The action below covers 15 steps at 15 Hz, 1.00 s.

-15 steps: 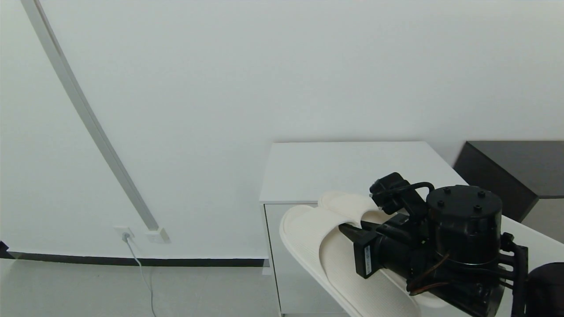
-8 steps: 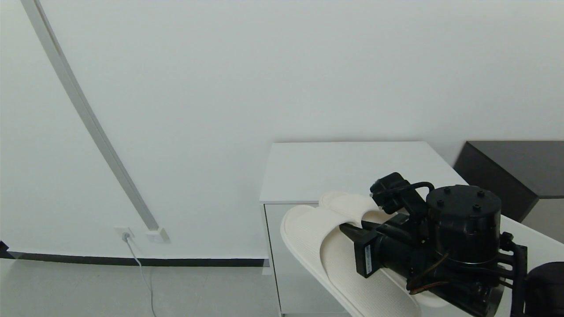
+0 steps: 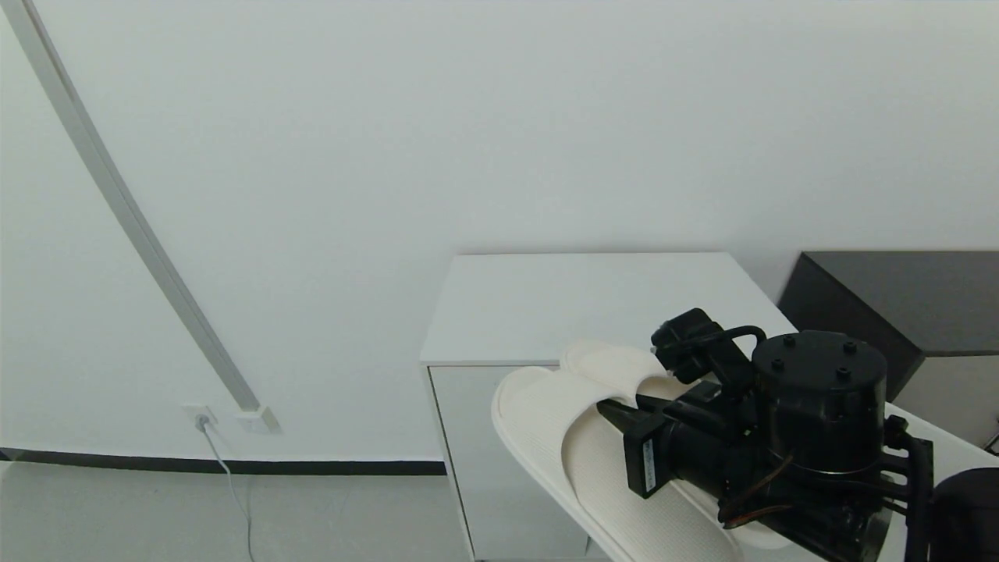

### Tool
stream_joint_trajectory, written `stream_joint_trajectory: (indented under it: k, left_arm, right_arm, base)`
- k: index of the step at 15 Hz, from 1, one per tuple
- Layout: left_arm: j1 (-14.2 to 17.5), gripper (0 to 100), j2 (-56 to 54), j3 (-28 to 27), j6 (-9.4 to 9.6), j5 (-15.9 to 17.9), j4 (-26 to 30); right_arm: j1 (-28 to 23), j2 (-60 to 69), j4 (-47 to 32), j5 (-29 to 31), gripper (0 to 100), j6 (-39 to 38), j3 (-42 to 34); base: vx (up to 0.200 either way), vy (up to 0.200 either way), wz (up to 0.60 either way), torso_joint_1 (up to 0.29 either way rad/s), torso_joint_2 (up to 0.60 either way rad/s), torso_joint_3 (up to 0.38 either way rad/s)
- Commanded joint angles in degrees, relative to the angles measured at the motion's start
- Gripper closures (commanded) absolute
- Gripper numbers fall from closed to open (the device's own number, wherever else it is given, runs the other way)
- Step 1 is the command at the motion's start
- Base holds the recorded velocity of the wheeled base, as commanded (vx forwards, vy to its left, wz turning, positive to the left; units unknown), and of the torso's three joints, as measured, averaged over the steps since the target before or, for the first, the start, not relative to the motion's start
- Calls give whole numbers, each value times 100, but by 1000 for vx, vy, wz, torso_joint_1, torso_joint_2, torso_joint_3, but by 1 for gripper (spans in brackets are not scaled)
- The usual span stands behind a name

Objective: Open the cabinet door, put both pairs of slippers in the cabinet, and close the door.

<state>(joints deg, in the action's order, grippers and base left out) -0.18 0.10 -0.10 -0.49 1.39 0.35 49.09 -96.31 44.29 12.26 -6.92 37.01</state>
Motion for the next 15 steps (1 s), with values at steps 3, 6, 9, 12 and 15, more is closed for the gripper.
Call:
stream_joint_trajectory:
  k: [3,6,9,12,15]
  left_arm:
    - [1,100,-1,1,-4,2,0]
    - [1,100,-1,1,-4,2,0]
    - [1,100,-1,1,-13,2,0]
    - [1,100,-1,1,-13,2,0]
    - [1,100,-1,1,-13,2,0]
  right_arm:
    - [-5,-20,10,4,100,-2,-1]
    - [-5,-11,27,4,100,-2,-10]
    - [-5,-37,177,4,100,7,-36]
    - [-14,-29,177,4,100,24,-45]
    - [-22,-73,361,4,100,86,-80]
  base:
    - [0,-200,0,-2,2,-2]
    - [0,-200,0,5,2,4]
    - [0,0,0,0,0,0]
    - [0,0,0,0,0,0]
    - [0,0,0,0,0,0]
